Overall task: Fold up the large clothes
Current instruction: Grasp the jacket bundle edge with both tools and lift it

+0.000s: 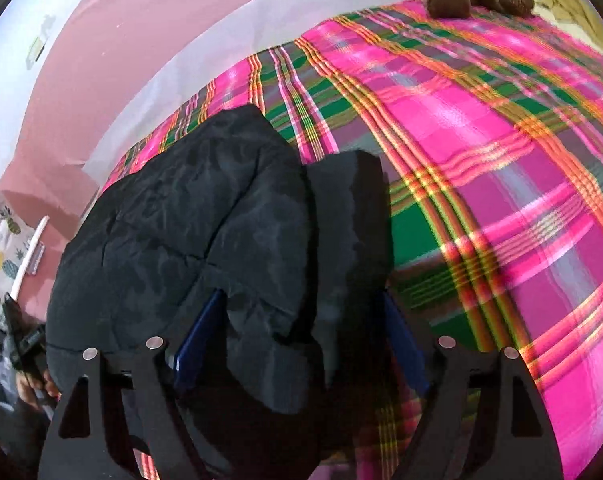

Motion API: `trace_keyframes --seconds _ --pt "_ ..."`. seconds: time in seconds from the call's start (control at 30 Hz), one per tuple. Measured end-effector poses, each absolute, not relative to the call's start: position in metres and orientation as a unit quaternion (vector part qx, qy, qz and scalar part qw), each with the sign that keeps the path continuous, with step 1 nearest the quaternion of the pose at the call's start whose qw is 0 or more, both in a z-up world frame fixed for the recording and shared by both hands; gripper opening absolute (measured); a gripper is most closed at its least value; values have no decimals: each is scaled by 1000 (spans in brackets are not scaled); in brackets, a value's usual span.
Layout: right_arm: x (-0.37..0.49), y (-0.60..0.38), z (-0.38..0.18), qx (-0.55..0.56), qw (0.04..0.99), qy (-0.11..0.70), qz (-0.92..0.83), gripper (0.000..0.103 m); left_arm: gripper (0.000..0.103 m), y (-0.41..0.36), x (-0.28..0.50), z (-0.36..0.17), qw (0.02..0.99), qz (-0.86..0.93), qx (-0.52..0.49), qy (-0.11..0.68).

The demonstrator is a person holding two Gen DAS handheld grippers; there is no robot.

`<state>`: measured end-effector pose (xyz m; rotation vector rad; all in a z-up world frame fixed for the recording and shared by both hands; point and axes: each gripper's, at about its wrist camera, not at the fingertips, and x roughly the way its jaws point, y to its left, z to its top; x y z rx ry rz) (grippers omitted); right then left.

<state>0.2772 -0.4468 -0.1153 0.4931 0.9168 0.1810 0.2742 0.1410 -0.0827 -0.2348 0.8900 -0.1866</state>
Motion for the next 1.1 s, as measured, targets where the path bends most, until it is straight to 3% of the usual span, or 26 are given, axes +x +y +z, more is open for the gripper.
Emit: trace_keyframes --seconds 0.4,0.53,0.97,1.03,1.1 --pt "283 -449 -129 262 840 461 115 79 80 147 295 -90 872 -140 -117 454" --pt "294 -449 -131 269 833 466 127 79 86 149 306 -94 864 -164 -109 464" --pt "315 -455 -142 304 812 468 172 77 89 155 323 -112 850 -216 -183 444" --pt "321 -454 -144 303 811 468 177 72 88 152 325 -112 849 -219 -182 444" --pt "322 -451 -144 299 811 467 188 59 81 148 321 -112 849 -227 -180 441"
